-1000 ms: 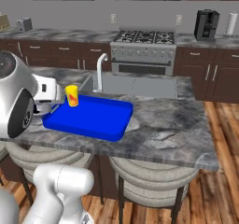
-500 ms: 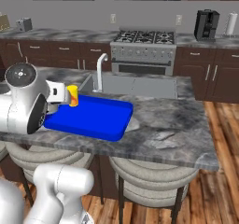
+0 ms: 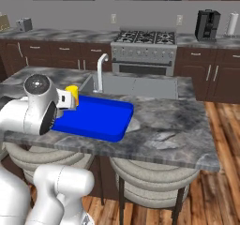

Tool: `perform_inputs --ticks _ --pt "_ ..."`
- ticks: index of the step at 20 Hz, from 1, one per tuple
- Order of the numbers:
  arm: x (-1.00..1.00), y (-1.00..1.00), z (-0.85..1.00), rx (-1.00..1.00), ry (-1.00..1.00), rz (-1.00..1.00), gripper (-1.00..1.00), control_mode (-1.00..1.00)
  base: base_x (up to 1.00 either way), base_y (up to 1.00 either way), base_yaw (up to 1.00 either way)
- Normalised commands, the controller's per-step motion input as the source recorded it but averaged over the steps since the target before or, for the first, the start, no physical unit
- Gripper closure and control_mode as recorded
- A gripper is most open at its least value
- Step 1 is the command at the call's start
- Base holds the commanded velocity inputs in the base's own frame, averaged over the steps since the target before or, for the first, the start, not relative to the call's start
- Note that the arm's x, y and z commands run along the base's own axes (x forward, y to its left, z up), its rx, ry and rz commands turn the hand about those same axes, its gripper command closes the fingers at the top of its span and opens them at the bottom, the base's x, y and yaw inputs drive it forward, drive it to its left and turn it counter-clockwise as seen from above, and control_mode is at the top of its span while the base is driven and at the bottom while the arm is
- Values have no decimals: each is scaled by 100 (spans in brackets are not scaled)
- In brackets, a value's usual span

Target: There is a tray on the dining counter. Grab the cup, mug, and pitcher and place them on the tray. The pitcher may be placed next to the tray if it cannot fit the tray.

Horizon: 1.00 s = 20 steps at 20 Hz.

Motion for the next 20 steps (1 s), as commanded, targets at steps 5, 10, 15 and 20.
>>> perform_inputs --ticks 5,10,15,20 --pt "49 31 -46 0 2 0 100 -100 0 0 0" --pt "49 12 -27 0 0 0 100 -100 0 0 0" --pt "44 0 -22 0 0 0 100 -100 0 0 0" --pt "19 9 -13 0 7 0 100 -100 0 0 0"
